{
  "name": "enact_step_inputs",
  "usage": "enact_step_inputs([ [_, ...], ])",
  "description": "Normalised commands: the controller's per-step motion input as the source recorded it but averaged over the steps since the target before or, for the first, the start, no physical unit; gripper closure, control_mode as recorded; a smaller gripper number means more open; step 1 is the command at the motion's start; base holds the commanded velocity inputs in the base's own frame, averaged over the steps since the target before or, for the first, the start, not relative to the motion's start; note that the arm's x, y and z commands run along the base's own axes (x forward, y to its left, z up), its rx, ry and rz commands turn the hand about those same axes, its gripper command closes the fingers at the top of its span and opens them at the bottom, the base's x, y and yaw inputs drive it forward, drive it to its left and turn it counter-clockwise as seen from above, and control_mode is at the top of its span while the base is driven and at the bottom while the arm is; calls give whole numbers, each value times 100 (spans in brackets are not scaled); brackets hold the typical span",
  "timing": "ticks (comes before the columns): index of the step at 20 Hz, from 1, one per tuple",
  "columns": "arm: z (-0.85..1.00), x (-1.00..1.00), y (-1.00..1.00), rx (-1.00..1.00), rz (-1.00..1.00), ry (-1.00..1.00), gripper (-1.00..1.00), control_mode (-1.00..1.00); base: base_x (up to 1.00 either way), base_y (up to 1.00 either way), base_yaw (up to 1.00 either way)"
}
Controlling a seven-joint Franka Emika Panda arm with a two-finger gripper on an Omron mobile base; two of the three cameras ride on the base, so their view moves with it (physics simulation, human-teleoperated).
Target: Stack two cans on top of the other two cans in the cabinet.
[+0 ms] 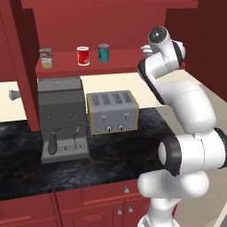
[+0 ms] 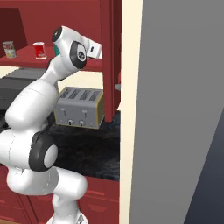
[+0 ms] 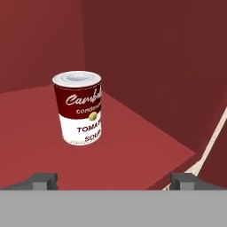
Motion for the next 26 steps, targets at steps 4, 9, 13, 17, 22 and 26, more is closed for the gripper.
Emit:
enact_step_inputs([
  [4,3,29,0,3,0,0,-100,-100,0,0,0],
  [9,1,30,-1,1,0,1,-100,-100,0,0,0],
  [13,0,35,-5,0,0,3,-100,-100,0,0,0],
  [17,0,36,-5,0,0,5,-100,-100,0,0,0],
  [22,-2,33,-7,0,0,7,-100,-100,0,0,0],
  [26,-4,15,-11,0,0,0,-100,-100,0,0,0],
])
